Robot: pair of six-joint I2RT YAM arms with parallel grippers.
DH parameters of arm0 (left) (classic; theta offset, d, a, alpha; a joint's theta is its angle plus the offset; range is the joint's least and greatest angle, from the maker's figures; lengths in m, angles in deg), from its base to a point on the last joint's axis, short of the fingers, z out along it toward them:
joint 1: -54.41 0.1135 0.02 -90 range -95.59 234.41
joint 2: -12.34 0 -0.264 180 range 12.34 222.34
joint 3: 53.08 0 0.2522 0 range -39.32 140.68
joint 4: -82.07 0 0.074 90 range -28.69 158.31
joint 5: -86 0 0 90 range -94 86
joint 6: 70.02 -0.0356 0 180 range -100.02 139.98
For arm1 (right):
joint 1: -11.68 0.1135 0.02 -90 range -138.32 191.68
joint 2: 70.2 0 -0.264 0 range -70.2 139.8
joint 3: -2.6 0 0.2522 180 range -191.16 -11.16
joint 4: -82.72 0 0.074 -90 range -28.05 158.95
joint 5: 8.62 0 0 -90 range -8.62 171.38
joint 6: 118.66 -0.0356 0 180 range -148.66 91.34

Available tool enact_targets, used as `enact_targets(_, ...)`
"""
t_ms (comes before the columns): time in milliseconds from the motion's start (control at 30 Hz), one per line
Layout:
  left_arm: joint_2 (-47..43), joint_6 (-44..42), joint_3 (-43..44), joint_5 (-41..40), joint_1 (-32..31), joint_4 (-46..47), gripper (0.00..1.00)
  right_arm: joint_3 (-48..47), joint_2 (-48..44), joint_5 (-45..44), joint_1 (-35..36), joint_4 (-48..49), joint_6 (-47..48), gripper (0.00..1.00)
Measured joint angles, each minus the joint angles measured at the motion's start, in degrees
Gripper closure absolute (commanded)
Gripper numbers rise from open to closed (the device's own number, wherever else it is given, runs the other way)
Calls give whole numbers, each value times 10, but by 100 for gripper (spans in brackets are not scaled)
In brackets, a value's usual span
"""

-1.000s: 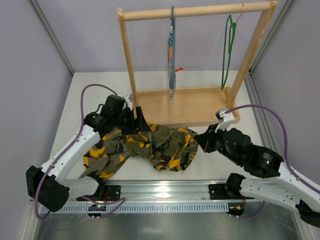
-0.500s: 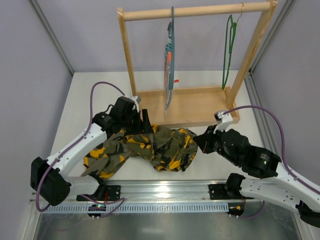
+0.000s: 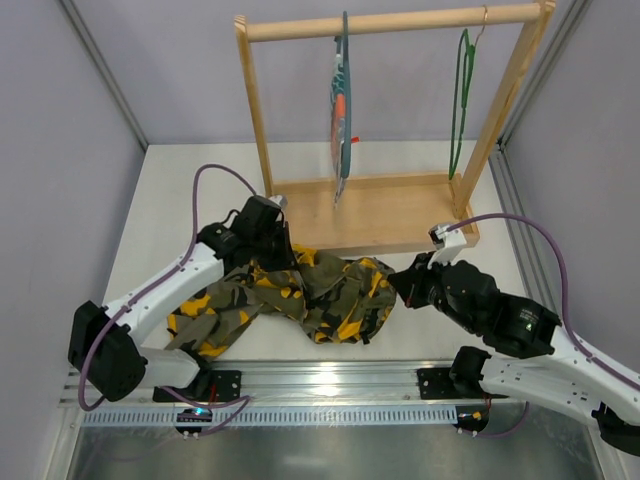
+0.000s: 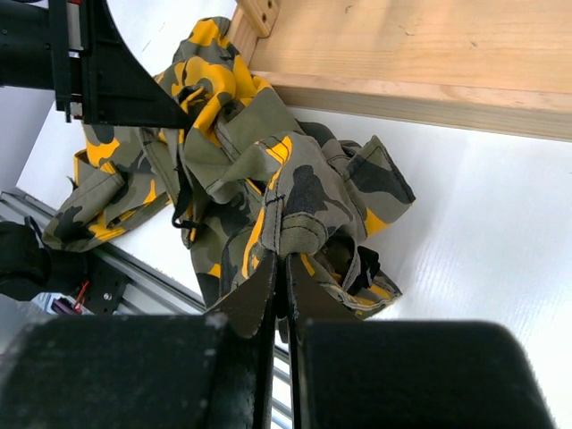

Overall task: Place the trousers on the hanger
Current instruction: Fold the trousers

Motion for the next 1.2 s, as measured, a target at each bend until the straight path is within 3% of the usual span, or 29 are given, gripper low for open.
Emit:
enact_targets(233, 6, -3, 133, -125, 1, -133, 100, -64, 1, -78, 0, -85, 1, 96)
enact_targets(400, -30, -13, 299, -279, 28, -225, 100, -230, 24, -204, 2, -197, 3, 96)
enact_targets(533, -72, -23, 376, -369, 86, -251, 100, -379, 48, -316, 2, -282, 9, 96)
enact_targets(633, -94, -33, 412, -416, 136, -263, 100, -440, 60, -368, 2, -303, 22, 96)
enact_targets(833, -106, -43, 402, -447, 196, -257, 100, -466, 40, -423, 1, -306, 66, 96)
enact_targets(1067, -114, -40, 265, -395, 251, -243, 100, -400, 2, -402, 1, -286, 92, 96)
enact_targets(1200, -130, -36, 236, -372, 282, -232, 100, -378, 16, -401, 1, -286, 86, 96)
